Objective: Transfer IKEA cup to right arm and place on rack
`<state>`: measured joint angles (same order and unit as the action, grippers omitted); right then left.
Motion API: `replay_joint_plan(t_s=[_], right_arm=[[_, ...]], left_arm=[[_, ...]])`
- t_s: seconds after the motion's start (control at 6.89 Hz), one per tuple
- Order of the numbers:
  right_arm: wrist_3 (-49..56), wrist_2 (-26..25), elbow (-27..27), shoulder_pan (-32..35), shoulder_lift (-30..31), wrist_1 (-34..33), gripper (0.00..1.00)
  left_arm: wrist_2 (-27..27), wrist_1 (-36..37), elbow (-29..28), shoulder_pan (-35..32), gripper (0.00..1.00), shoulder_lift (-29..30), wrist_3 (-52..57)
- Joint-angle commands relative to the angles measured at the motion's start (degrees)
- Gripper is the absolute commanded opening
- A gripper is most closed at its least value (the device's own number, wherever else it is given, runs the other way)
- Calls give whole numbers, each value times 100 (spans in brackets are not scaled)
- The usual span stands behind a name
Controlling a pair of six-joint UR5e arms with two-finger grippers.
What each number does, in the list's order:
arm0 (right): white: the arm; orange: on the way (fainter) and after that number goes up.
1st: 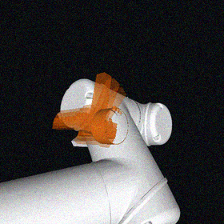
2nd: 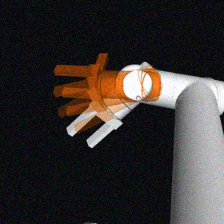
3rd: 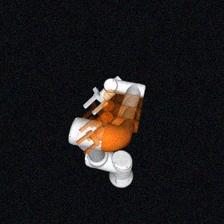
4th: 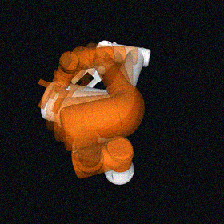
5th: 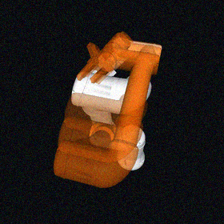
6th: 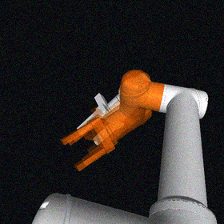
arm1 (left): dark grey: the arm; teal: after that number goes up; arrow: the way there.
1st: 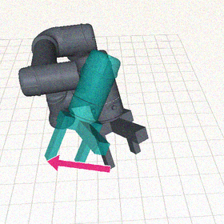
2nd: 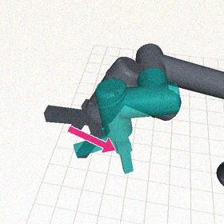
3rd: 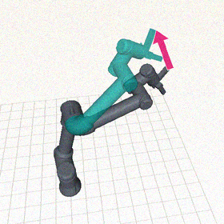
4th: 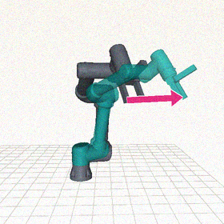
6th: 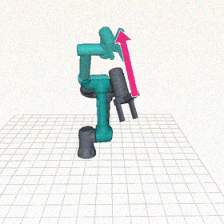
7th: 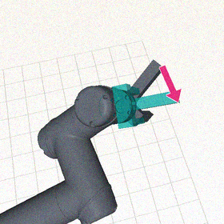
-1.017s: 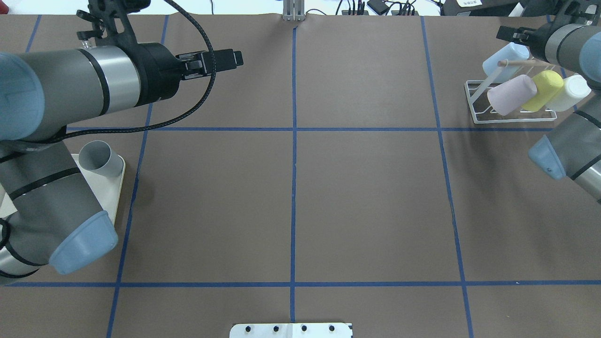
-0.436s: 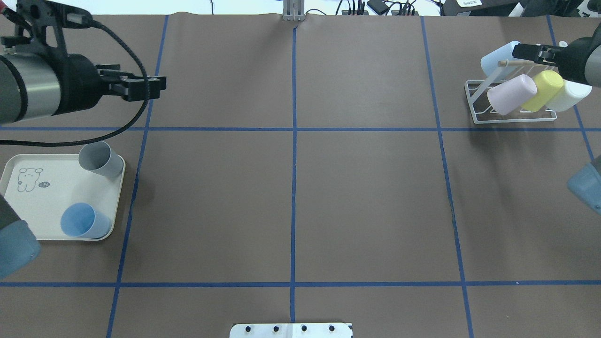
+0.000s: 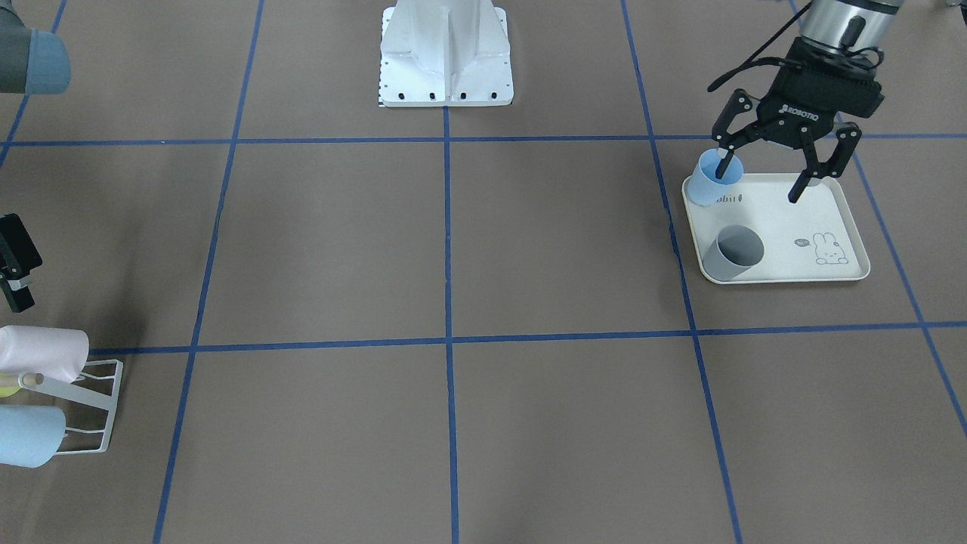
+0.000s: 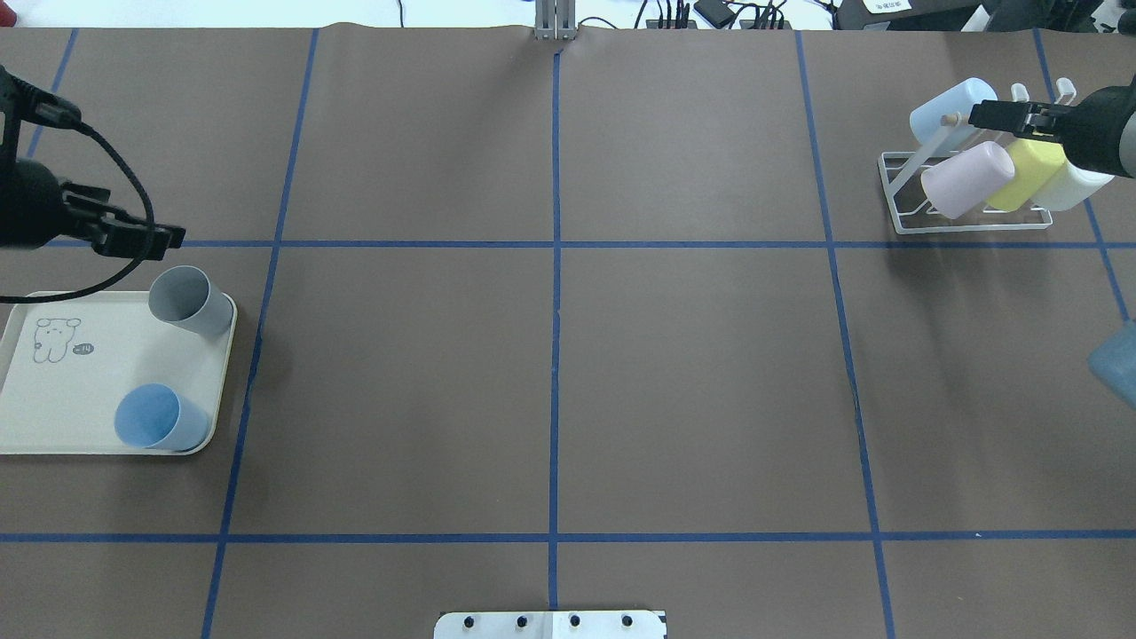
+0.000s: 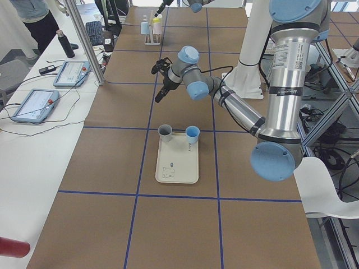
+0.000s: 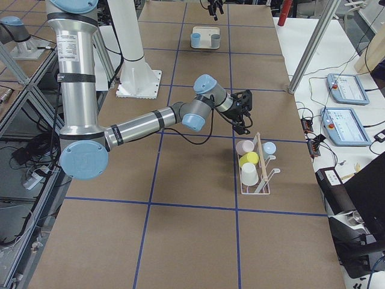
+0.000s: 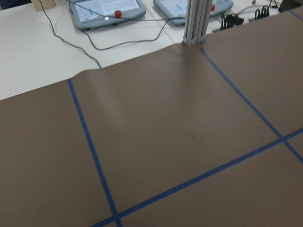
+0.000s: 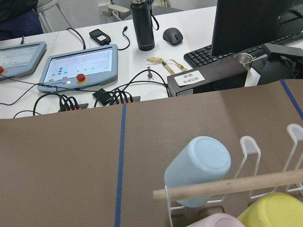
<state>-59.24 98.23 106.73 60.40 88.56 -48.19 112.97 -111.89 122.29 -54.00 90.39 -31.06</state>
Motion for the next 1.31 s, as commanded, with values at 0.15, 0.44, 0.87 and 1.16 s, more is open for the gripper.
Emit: replay_joint_plan(t_s=[0.15,0.44,0.87,1.16], right_arm=[[0,143,119,-11,170,55,100],[0,135,111,-54,179,55,100],[0,108,111,-142,179,64,100],[-9,82,111,-195,170,64,100]], left_arm=[[1057,36,-609,-102,100,-634,-145],[1095,18,-698,-58,100,-943,-181],[1104,19,-925,266,99,-944,-189],[1104,44,-953,757,99,-935,-198]])
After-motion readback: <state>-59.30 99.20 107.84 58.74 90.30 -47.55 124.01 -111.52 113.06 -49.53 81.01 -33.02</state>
